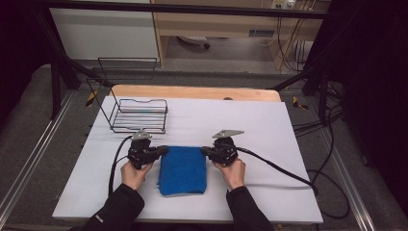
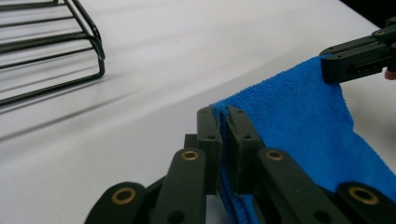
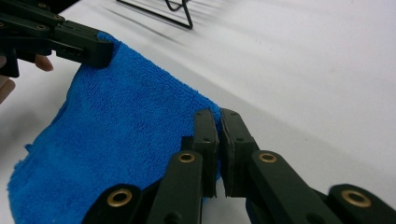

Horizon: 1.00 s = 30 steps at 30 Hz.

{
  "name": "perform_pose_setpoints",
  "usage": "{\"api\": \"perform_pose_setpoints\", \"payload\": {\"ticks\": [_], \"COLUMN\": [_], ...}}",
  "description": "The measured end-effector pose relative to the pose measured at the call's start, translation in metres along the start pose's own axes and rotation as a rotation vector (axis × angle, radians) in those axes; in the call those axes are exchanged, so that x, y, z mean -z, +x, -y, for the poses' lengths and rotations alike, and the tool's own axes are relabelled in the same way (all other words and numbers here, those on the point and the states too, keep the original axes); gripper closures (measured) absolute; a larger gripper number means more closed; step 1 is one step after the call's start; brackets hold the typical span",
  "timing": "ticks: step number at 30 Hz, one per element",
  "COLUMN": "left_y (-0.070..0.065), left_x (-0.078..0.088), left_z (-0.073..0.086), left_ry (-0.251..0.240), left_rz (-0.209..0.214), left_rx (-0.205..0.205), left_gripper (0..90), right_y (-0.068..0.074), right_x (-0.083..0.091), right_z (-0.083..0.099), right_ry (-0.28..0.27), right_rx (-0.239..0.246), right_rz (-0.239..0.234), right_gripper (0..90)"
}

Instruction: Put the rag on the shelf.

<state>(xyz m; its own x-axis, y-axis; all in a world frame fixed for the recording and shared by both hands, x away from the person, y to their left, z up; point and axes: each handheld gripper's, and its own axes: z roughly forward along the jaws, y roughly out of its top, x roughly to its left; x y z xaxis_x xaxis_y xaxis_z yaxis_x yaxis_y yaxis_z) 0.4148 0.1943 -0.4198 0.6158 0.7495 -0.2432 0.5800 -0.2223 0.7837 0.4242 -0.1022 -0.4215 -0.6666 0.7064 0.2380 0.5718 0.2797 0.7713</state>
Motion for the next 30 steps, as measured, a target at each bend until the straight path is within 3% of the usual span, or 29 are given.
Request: {"api": "perform_pose_setpoints", "payload": {"ticks": [9,13,21,30], "left_y": [-0.011,-0.017,-0.026,-0.031], "left_x": [0.017,0.025,0.037,0.049], "left_z": [-0.007,-0.01,-0.014,-0.019], "left_ry": [-0.06,-0.097,-0.156,-0.205], "left_rz": [0.011,0.03,0.026,0.031], "left_rx": [-0.035,-0.03,-0.076,-0.085], "left_gripper": [84.3,84.2,84.1,83.9], "right_y": [0.008,0.011,0.015,0.026], "right_x": [0.02,0.029,0.043,0.058], "right_z": [-0.003,-0.005,-0.008,-0.017], "right_ry": [-0.072,-0.114,-0.17,-0.223], "right_rx": [0.031,0.04,0.054,0.112], "right_rz": [-0.005,-0.009,-0.018,0.0], "right_gripper": [86.6,86.5,86.6,86.6]}}
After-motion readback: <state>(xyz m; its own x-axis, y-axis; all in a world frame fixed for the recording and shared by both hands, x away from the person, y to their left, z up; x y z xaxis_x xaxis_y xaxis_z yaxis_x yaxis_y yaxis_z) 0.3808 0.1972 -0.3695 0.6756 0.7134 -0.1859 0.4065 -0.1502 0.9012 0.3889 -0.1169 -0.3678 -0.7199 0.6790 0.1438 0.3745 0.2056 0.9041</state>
